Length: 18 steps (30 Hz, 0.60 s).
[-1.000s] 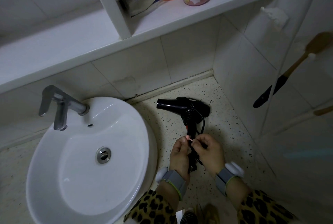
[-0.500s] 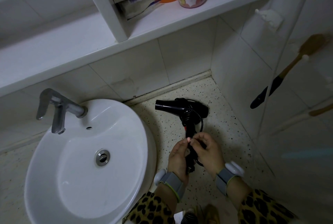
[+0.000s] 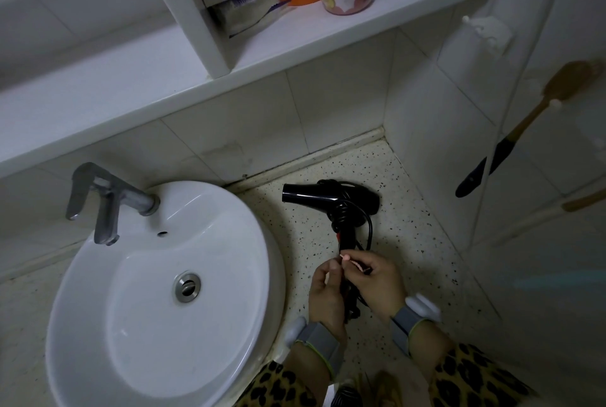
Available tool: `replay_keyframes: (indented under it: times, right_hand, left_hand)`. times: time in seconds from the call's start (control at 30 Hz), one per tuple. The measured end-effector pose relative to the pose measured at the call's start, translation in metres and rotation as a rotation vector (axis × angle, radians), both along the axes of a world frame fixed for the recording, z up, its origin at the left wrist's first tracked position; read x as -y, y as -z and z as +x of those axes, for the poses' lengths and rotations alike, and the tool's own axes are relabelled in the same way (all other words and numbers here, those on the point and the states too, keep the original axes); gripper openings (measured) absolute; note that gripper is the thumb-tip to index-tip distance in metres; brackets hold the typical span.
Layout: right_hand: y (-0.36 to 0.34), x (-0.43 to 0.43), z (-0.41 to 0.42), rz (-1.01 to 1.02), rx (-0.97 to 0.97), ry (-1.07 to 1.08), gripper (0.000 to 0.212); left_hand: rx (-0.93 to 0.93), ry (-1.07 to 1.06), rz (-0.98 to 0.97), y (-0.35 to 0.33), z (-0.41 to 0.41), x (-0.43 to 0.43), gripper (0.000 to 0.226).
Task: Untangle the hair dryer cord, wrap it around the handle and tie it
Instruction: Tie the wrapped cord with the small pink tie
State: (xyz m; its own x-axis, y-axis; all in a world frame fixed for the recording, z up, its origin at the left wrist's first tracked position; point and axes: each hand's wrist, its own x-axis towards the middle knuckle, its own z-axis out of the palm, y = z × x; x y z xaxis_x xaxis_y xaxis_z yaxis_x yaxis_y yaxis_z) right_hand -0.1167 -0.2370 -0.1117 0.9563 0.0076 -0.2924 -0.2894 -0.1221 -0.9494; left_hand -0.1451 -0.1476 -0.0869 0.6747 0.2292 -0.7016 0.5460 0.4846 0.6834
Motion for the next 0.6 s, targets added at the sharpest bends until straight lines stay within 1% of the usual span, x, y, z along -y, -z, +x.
replay_keyframes:
  times: [0.07,0.17,0.23,0.3,0.4,0.5,0.6]
  right_hand:
    - [0.001,0.0,0.0,-0.004,0.014,-0.011,0.022]
    - [-0.002,0.0,-0.001,-0.005,0.056,-0.034,0.035]
    - [-0.002,0.001,-0.001,-0.009,0.067,-0.054,0.04]
    - [-0.002,0.002,-0.001,-0.017,0.067,-0.083,0.04]
    - [0.0,0.003,-0.001,-0.039,0.06,-0.116,0.03]
    - [-0.001,0.001,-0.002,-0.066,0.088,-0.099,0.033]
    - [-0.002,0.001,-0.004,-0.096,0.139,-0.082,0.038]
  left_hand:
    - [0.001,-0.004,-0.005,-0.002,-0.001,-0.003,0.027]
    - [-0.029,-0.014,-0.066,-0.008,0.001,-0.006,0.028]
    - [-0.08,0.0,-0.09,-0.011,0.005,-0.01,0.03]
    - [-0.147,0.021,-0.097,-0.013,0.009,-0.014,0.029]
    - [-0.247,0.051,-0.099,-0.014,0.015,-0.018,0.029]
    - [-0.316,0.066,-0.106,-0.012,0.02,-0.02,0.034]
    - [-0.366,0.052,-0.126,-0.009,0.022,-0.02,0.031]
